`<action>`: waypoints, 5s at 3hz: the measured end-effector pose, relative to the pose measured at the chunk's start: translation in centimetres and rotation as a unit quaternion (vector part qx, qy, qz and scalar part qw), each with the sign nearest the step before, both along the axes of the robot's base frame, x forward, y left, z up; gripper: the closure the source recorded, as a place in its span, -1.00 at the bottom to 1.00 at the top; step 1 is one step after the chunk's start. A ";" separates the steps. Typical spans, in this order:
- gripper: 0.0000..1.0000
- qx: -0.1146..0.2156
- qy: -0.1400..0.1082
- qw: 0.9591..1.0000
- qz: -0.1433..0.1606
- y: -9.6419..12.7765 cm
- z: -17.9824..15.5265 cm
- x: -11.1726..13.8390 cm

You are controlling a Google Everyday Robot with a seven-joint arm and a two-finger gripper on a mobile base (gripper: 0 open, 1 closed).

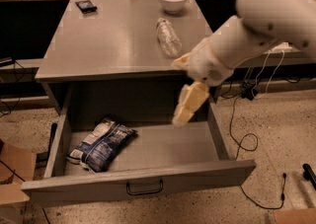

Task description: Pick blue chip bag from top drawer and place on counter

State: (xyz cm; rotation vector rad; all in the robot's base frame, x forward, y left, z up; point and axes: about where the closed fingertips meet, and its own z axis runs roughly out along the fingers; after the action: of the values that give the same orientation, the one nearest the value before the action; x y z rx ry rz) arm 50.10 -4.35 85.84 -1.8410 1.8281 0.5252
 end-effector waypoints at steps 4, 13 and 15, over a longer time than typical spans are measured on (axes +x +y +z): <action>-1.00 0.109 0.085 0.987 0.083 16.6 -16.7 -0.8; 1.00 0.207 -0.028 0.977 -0.034 13.2 -10.9 2.4; 1.00 0.190 -0.150 0.970 0.006 9.0 3.7 4.9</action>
Offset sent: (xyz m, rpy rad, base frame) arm -0.0070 0.1313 -0.1274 0.1849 0.1719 0.2240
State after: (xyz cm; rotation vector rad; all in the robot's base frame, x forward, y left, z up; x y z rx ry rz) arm 55.03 4.62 89.56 -1.5739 1.4049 0.5263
